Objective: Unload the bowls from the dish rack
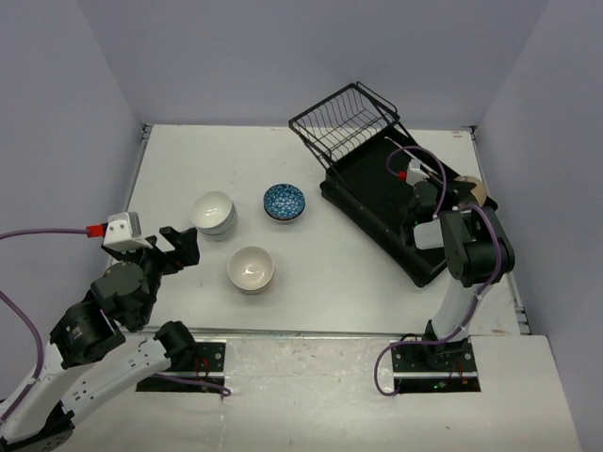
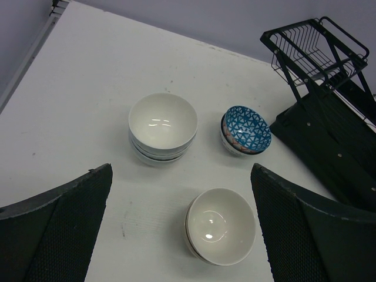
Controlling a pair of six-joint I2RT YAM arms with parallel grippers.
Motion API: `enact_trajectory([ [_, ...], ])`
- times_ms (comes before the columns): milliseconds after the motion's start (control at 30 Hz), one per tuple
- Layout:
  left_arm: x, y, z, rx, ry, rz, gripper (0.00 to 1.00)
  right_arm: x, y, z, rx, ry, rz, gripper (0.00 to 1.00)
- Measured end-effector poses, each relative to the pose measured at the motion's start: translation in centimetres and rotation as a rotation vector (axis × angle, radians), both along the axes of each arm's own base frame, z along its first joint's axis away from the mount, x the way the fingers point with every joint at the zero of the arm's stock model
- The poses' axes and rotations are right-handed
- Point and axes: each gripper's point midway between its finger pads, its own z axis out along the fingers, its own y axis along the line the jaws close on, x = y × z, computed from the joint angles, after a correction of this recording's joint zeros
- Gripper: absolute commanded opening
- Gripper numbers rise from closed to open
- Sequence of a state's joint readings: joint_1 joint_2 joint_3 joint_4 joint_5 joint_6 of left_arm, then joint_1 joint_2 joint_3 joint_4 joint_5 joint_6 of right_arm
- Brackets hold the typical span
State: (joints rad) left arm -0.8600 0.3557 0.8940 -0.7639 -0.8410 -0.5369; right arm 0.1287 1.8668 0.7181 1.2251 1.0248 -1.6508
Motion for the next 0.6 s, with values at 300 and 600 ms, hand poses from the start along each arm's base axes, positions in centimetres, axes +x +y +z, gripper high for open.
enact_trajectory([
  [300, 0.0, 0.0, 0.0, 0.007, 0.000, -0.001, 1.00, 0.4, 0.2, 0.6, -0.009, 0.003, 0.034, 0.00],
  [600, 0.0, 0.0, 0.0, 0.009, 0.002, -0.001, 1.00, 1.1, 0.9, -0.6, -0.056, 0.051, 0.052, 0.00],
])
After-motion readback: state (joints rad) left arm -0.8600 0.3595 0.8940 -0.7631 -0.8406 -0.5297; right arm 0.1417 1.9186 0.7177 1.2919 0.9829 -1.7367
